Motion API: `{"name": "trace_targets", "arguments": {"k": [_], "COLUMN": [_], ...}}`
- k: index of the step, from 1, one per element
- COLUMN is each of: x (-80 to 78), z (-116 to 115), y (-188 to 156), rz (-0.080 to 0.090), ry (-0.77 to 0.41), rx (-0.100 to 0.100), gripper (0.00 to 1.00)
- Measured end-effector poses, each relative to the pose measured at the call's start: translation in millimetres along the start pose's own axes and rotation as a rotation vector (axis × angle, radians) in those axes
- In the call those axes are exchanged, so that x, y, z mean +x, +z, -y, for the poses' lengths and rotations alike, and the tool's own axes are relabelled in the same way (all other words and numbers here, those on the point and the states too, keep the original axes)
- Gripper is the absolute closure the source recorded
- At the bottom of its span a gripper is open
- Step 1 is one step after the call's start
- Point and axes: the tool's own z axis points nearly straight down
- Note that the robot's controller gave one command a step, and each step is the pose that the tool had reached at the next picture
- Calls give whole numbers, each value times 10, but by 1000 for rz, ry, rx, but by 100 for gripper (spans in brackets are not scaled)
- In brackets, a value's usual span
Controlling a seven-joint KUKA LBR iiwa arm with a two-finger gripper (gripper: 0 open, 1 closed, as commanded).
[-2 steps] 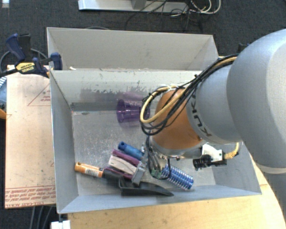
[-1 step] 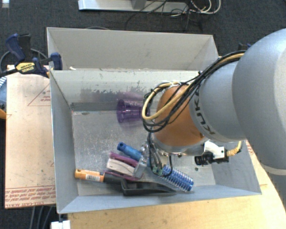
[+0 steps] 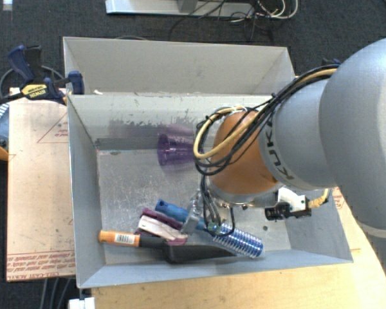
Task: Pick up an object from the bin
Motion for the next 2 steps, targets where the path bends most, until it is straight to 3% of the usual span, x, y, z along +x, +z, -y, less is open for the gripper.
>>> {"name": "trace_targets", "arguments": {"k": [2], "x": [34], "z": [8], "y": [-219], "rz": [-10], "ry": [-3], "rx": [5], "gripper": [100]}}
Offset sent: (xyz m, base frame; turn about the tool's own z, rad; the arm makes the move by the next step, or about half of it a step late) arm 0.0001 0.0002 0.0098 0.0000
